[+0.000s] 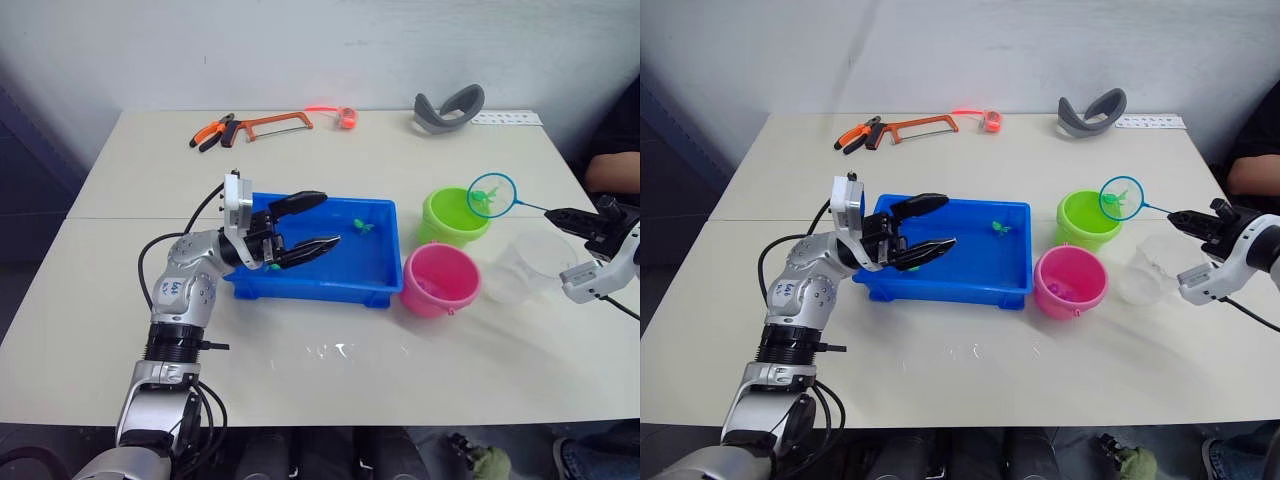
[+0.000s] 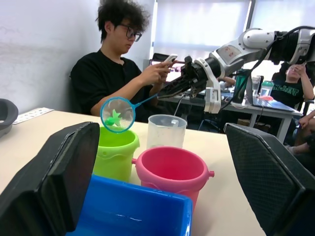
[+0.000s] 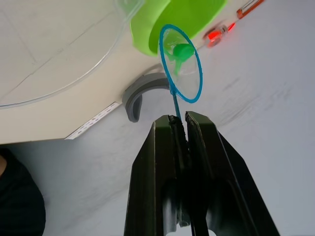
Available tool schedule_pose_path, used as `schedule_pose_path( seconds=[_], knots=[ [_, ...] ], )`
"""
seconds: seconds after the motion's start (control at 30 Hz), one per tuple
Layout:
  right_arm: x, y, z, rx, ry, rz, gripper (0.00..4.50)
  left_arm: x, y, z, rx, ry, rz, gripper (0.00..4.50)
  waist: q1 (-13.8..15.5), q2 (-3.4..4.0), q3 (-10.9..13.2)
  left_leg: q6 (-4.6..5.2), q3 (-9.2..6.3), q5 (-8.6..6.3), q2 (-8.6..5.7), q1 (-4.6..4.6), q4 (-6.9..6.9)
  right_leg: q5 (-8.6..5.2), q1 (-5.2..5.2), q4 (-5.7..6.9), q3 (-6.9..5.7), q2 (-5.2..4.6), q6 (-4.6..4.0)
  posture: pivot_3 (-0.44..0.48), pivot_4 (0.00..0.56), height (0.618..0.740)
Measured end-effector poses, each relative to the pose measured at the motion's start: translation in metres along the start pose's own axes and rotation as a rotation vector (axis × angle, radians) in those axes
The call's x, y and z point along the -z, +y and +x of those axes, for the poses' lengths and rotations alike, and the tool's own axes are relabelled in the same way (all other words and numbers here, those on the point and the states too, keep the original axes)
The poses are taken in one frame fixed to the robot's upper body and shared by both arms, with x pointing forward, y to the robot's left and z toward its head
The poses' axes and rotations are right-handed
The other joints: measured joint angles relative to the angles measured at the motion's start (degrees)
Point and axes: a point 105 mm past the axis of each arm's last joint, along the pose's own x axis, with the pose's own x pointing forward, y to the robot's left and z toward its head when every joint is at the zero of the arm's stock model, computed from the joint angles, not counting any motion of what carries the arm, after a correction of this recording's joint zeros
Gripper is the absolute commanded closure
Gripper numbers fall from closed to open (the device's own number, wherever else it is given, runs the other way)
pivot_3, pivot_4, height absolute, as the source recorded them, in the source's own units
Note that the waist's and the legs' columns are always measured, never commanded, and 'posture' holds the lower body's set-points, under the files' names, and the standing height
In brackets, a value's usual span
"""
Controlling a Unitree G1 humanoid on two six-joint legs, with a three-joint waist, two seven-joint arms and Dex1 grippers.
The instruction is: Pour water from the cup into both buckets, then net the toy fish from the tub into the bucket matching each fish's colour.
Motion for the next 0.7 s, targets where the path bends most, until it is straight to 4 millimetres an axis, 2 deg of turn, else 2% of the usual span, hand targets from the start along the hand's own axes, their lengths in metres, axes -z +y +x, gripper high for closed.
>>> schedule_pose_path(
  seconds=[0.2,0.27,0.43,0.7],
  knots=[
    [0.002,-0.003,0.001,0.013,-0.011,-0.027,4.5,0.001,-0.001,0.003,-0.001,-0.01,-0.005,0.09,0.0,0.0,0.0,-0.01,0.0,0.01,0.0,0.0,0.0,0.0,-0.01,0.0,0.0,0.01,0.0,0.0,0.15,0.74],
    [0.012,-0.012,-0.003,0.02,0.0,-0.096,4.5,0.003,-0.003,0.009,0.005,-0.044,-0.012,0.09,0.1,0.01,0.0,-0.01,-0.02,0.01,0.0,-0.02,0.0,0.0,0.0,-0.02,0.0,0.02,0.0,0.0,0.15,0.74],
    [0.011,-0.015,0.0,0.011,-0.026,-0.142,4.5,0.006,-0.002,0.013,0.0,-0.07,-0.021,0.09,0.04,0.04,0.01,-0.02,0.0,0.01,0.01,-0.01,-0.01,0.0,-0.01,-0.02,0.0,0.03,0.0,0.0,0.15,0.74],
    [0.031,-0.034,-0.006,-0.003,-0.009,-0.246,4.5,0.014,0.0,0.019,-0.015,-0.119,-0.036,0.09,0.04,0.05,0.0,-0.02,0.0,0.01,0.0,-0.02,-0.01,0.0,-0.01,-0.04,0.01,0.03,0.0,0.0,0.15,0.74]
  ],
)
